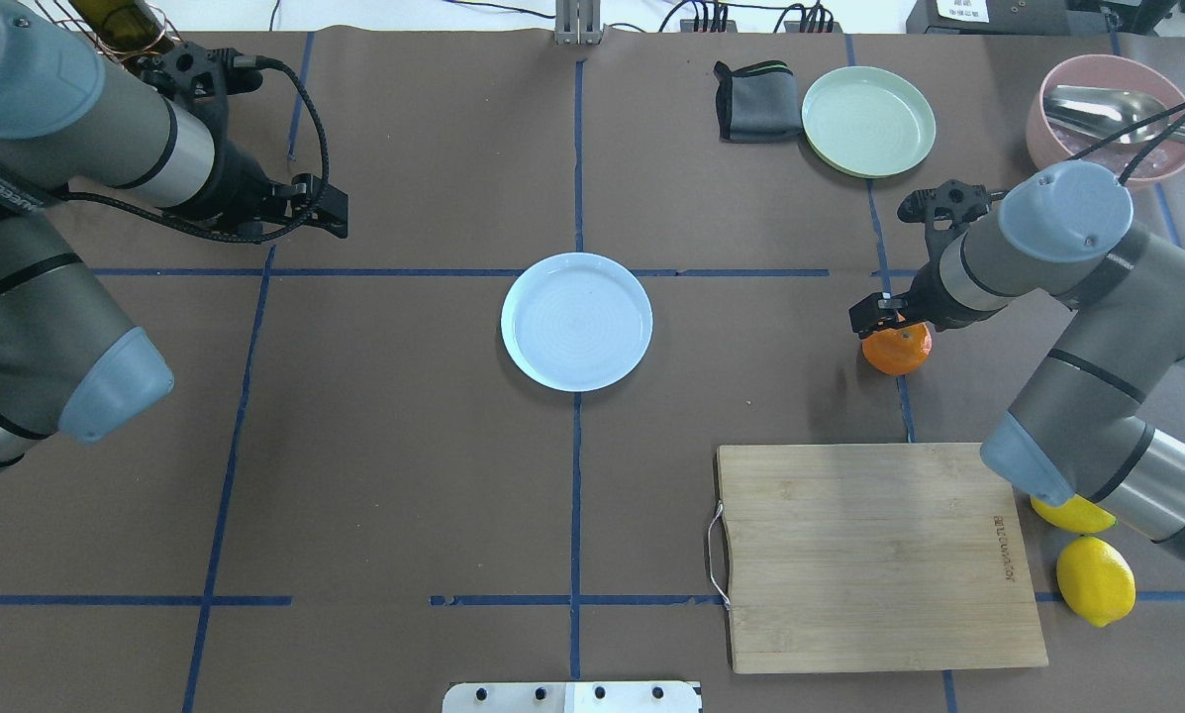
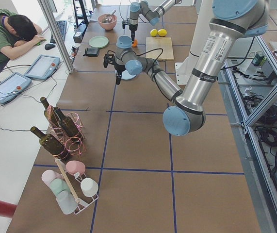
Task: Pick orange to plate
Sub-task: 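Close the right gripper around the orange tangerine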
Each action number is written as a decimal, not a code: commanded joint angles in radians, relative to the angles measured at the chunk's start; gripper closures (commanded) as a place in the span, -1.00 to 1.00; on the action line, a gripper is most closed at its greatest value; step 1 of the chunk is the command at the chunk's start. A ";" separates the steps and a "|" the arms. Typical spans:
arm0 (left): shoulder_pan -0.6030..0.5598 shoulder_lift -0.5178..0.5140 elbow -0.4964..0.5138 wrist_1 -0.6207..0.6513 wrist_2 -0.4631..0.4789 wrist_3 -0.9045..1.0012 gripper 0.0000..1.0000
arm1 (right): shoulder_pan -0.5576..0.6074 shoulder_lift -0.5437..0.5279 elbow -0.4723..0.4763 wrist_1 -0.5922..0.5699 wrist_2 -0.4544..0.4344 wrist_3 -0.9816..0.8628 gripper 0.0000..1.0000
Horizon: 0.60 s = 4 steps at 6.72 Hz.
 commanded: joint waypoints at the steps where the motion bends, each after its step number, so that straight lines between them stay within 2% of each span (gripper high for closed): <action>1: 0.001 0.001 0.002 0.000 0.000 0.000 -1.00 | -0.012 0.005 -0.018 0.000 -0.008 0.002 -1.00; 3: 0.001 -0.001 0.000 0.000 0.000 0.000 -1.00 | -0.026 0.005 -0.030 0.000 -0.009 0.002 -1.00; 4: 0.001 -0.001 0.002 0.000 0.000 0.000 -1.00 | -0.026 0.006 -0.035 0.000 -0.003 0.002 -0.63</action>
